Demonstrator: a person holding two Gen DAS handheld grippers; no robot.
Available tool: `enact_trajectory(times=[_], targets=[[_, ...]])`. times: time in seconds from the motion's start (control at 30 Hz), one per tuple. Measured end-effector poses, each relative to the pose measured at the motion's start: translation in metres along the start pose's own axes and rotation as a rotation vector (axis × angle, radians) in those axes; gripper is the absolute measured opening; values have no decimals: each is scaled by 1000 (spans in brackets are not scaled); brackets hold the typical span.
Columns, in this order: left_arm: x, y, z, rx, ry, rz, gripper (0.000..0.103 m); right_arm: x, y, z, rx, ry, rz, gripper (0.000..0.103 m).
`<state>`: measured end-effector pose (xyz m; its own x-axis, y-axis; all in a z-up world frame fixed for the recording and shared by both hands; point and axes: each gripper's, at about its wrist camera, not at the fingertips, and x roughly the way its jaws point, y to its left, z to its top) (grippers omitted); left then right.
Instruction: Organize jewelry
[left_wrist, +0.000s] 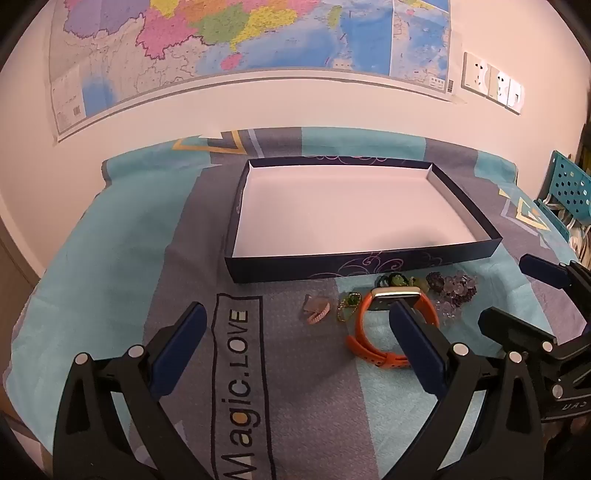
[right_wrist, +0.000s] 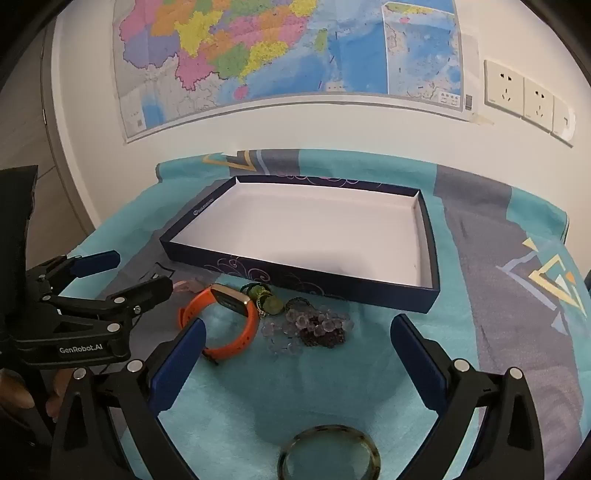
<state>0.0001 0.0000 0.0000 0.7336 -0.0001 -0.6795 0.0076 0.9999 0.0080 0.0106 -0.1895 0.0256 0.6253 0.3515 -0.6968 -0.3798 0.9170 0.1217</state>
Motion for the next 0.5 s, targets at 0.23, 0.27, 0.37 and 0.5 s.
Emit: enact_trajectory(times=[0.23, 0.27, 0.37, 0.5], targets=[[0, 3, 0, -3, -1, 5, 97, 1, 0, -2, 6, 6, 2, 97], [0, -5, 1, -3, -1, 7, 97, 3, 0, -2, 9, 9, 4, 97], [0, -3, 1, 4, -1, 8, 97, 3, -2, 0, 12, 21, 12, 97], [-1, -3, 1, 8, -4, 9, 97, 2, -2, -2, 17, 16, 16, 97]])
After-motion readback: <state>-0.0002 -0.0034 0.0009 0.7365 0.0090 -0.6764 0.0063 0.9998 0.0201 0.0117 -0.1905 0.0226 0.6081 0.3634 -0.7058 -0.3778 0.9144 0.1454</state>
